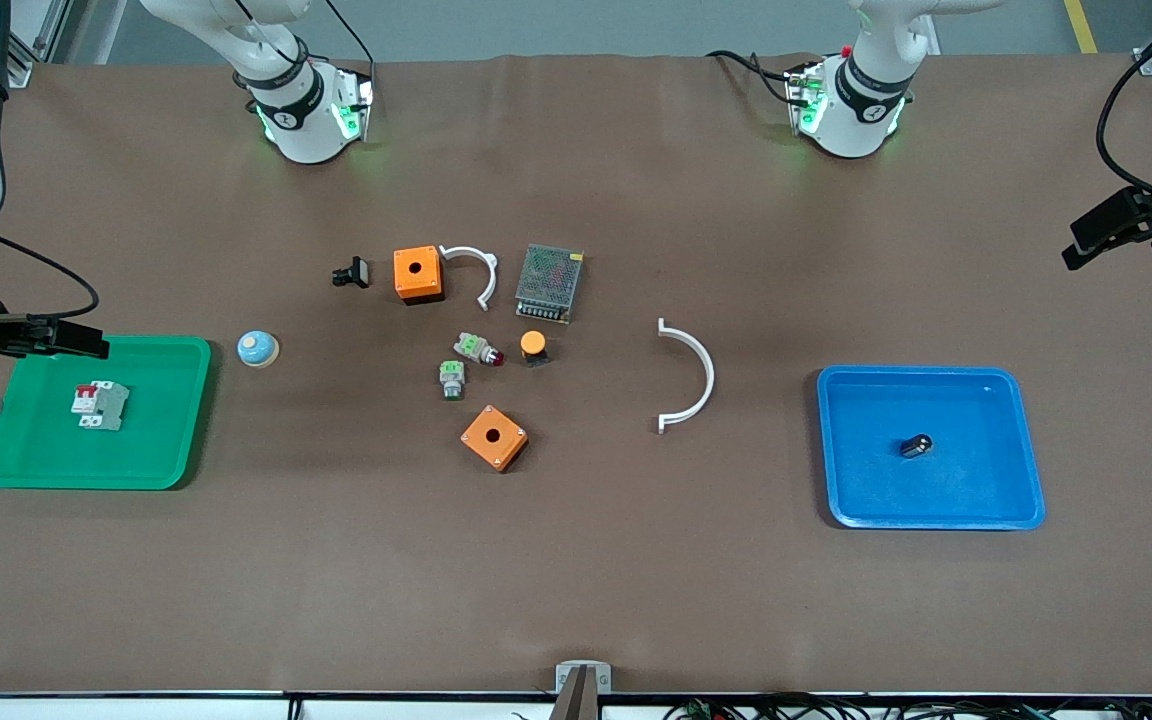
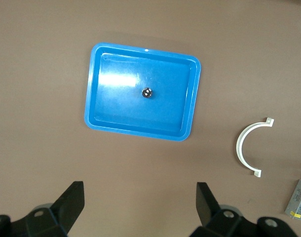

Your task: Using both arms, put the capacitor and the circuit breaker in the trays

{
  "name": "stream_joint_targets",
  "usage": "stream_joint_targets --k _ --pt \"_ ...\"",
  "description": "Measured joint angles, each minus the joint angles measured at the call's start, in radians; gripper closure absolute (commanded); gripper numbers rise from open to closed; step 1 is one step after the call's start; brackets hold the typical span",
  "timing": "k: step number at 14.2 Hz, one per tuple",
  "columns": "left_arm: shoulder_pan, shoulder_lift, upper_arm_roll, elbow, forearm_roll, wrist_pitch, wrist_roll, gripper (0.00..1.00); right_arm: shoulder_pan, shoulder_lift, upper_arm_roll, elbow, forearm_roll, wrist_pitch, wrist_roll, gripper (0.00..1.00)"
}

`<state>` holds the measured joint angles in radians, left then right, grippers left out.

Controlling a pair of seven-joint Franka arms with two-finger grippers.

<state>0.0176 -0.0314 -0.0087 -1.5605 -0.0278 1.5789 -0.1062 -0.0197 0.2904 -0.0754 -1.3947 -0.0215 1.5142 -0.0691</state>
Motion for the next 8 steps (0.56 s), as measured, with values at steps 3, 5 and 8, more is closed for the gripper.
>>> stream_joint_targets --k 3,5,8 --pt "0.002 0.025 0.002 0.017 0.000 0.000 0.008 0.00 0.014 0.001 0.001 0.007 -0.002 0.007 0.000 0.00" --pt "0.003 0.033 0.003 0.021 0.000 0.000 0.026 0.00 0.030 0.001 0.001 0.022 -0.002 0.007 0.001 0.00" --pt "0.002 0.034 -0.004 0.027 0.000 -0.001 0.031 0.00 0.033 0.001 0.001 0.028 -0.002 0.006 0.001 0.00"
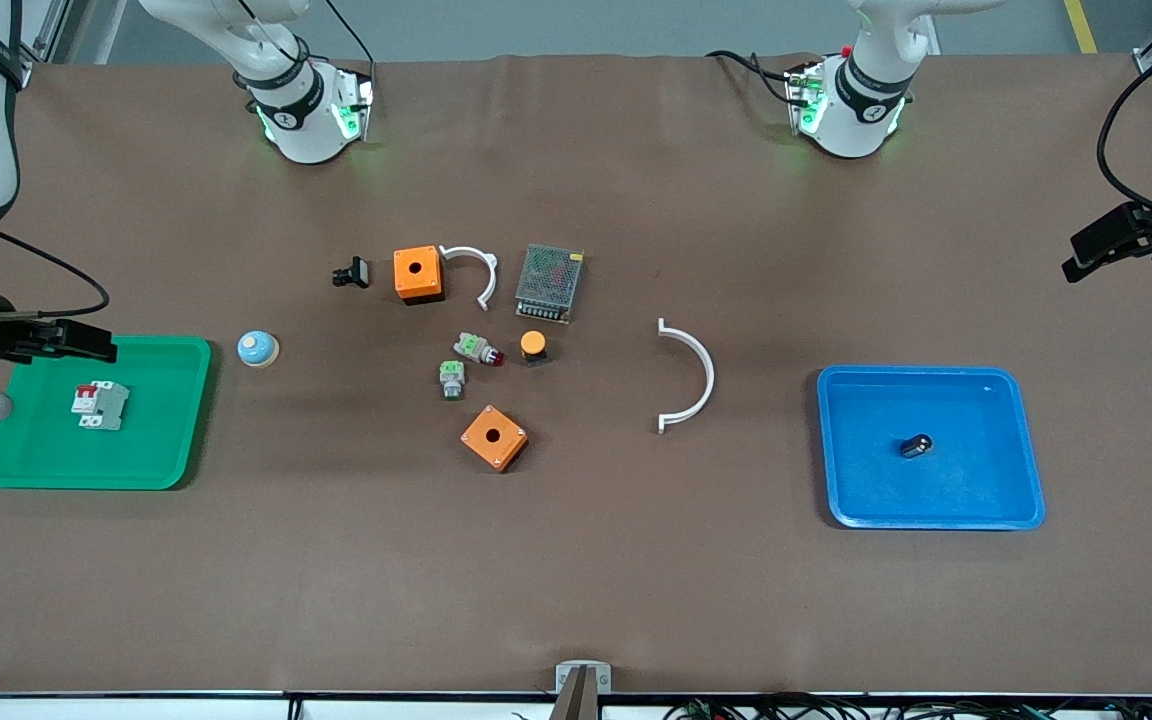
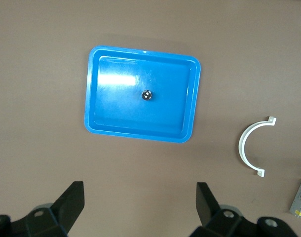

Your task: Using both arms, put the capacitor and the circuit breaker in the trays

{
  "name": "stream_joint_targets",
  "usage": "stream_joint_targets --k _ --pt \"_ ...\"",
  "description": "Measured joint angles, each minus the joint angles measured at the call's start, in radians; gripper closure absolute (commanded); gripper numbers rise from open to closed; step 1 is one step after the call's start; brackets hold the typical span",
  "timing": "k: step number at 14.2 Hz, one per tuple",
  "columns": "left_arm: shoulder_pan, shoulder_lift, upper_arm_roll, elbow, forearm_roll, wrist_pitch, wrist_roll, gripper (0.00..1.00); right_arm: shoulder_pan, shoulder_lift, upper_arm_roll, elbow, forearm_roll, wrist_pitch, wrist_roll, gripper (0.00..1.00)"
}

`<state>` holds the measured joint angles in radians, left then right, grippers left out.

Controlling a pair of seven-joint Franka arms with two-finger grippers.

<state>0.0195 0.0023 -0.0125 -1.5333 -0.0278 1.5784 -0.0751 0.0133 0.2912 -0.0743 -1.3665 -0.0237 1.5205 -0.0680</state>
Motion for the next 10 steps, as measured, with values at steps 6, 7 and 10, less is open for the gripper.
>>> stream_joint_targets --k 6,7,10 --pt "-0.001 0.000 -0.017 0.007 0.000 -0.005 0.000 0.00 -0.006 -0.025 -0.013 0.004 0.000 -0.014 0.000 0.00" --pt "-0.001 0.000 -0.017 0.007 0.000 -0.005 0.000 0.00 -0.007 -0.045 -0.014 -0.008 0.000 -0.014 0.000 0.00" --pt "-0.001 0.000 -0.017 0.008 0.000 -0.006 0.000 0.00 -0.007 -0.127 -0.015 -0.081 0.000 -0.005 0.000 0.00"
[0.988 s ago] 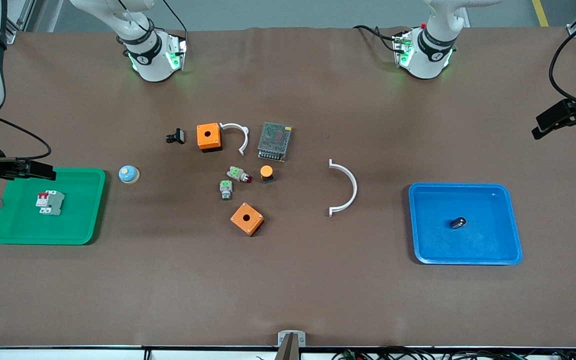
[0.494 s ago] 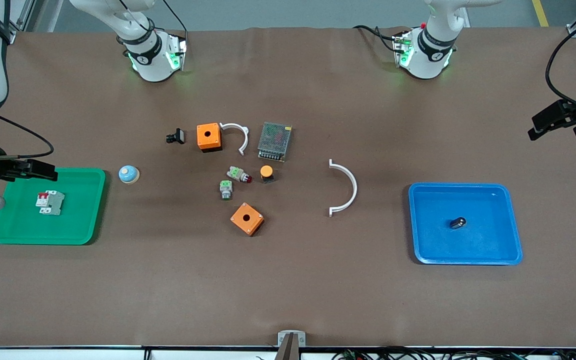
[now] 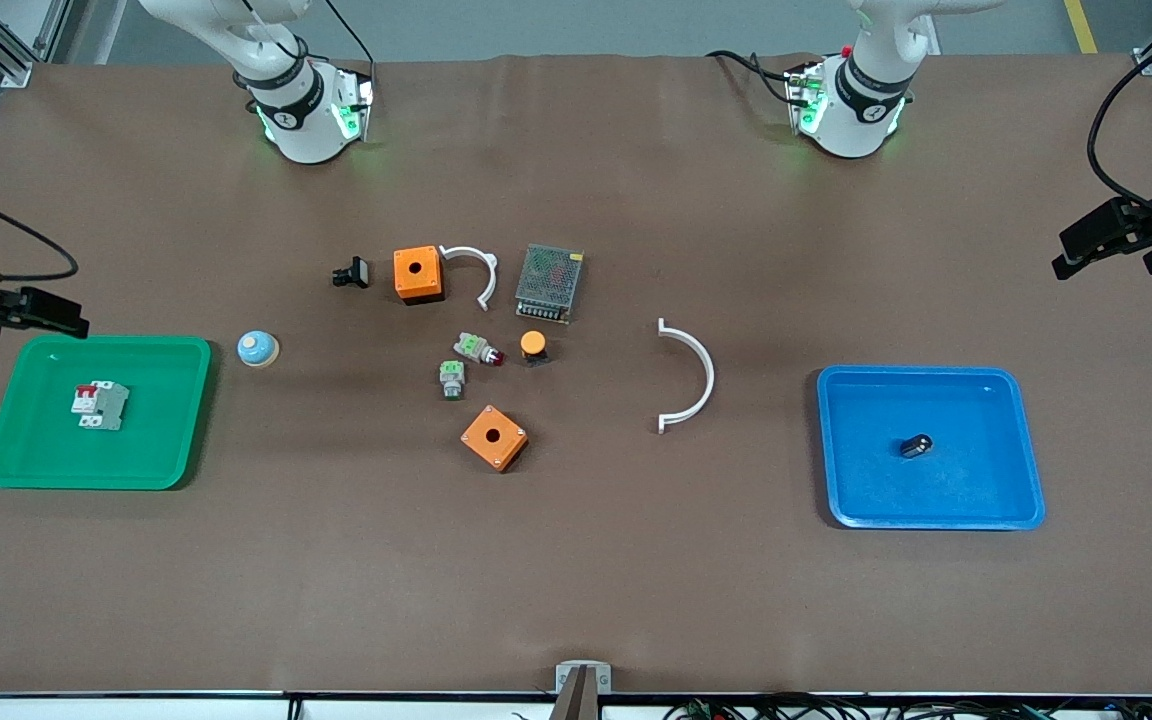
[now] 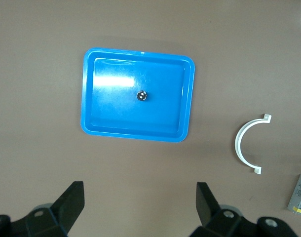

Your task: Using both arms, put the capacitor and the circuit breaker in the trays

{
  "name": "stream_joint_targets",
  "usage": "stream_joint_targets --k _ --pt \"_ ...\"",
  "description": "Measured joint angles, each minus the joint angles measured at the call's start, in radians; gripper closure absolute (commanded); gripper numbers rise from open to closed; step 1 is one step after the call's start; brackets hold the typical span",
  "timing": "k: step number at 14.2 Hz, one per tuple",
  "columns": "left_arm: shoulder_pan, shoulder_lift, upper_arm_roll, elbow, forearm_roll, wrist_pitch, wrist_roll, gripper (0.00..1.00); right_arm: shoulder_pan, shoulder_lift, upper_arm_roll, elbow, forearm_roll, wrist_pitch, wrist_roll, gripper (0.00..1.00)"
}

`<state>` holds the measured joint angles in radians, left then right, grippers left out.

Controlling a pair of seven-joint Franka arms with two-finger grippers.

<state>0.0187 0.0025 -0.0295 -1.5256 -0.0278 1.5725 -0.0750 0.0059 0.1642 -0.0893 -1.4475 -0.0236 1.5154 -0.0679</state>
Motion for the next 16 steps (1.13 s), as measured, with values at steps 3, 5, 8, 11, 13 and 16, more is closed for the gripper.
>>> stream_joint_targets --k 3,5,8,11,13,16 --pt "0.000 0.000 0.000 0.000 0.000 0.000 0.000 0.00 0.000 -0.067 0.000 -0.059 0.000 0.003 0.000 0.00" --pt "0.000 0.000 -0.001 0.000 0.000 0.000 0.000 0.00 0.000 -0.109 0.000 -0.091 0.000 0.006 0.000 0.00" --pt "0.000 0.000 -0.001 0.000 0.000 -0.001 0.000 0.00 0.000 -0.163 0.000 -0.124 0.000 0.006 0.000 0.00" --pt "0.000 0.000 -0.001 0.000 0.000 -0.001 0.000 0.00 0.000 -0.198 0.000 -0.144 0.000 0.009 -0.001 0.00" --pt "0.000 0.000 -0.001 0.000 0.000 -0.001 0.000 0.00 0.000 -0.213 0.000 -0.151 0.000 0.010 -0.001 0.00" --pt "0.000 0.000 -0.001 0.000 0.000 -0.001 0.000 0.00 0.000 -0.226 0.000 -0.161 0.000 0.017 -0.001 0.00"
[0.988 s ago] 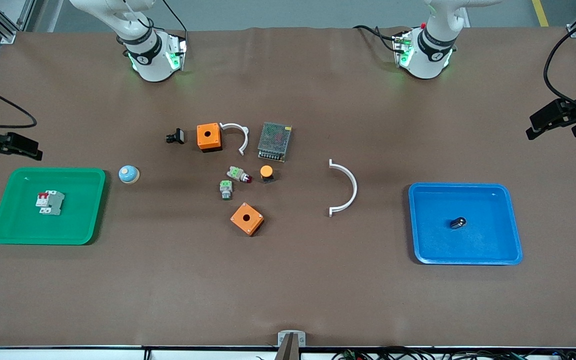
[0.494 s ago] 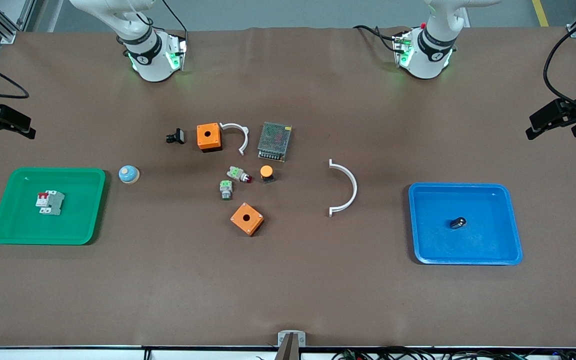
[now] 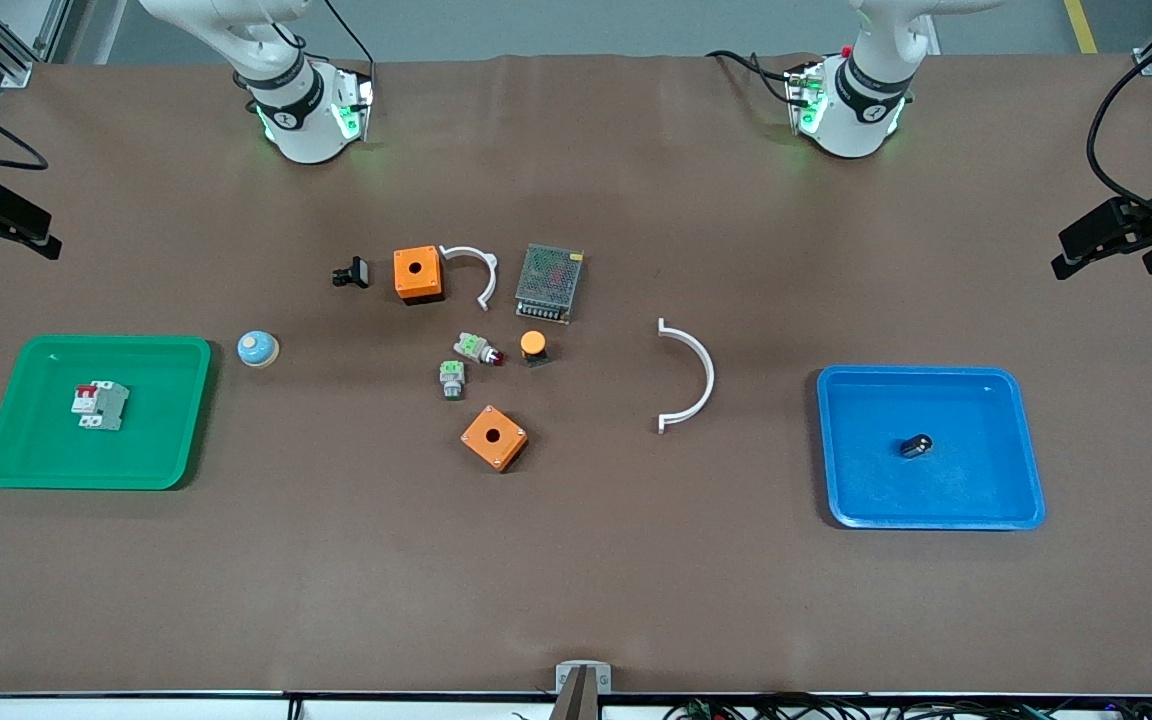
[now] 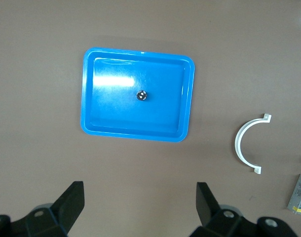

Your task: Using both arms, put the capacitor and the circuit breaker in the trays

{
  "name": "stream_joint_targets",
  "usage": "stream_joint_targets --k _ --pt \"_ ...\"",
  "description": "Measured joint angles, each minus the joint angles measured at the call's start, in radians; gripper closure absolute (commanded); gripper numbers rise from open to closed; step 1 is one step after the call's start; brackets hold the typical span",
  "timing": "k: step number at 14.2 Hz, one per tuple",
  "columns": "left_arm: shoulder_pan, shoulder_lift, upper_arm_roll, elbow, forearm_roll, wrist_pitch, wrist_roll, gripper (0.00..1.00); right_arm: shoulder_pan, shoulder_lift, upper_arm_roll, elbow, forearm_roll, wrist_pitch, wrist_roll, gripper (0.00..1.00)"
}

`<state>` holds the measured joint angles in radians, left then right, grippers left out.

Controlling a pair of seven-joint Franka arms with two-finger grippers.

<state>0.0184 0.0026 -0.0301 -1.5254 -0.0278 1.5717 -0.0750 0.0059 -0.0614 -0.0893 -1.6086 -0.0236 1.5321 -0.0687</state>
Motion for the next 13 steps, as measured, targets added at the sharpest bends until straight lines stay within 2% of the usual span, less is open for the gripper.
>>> stream_joint_targets --k 13 --pt "0.000 0.000 0.000 0.000 0.000 0.000 0.000 0.00 0.000 -0.008 0.004 -0.006 0.009 0.025 -0.003 0.00"
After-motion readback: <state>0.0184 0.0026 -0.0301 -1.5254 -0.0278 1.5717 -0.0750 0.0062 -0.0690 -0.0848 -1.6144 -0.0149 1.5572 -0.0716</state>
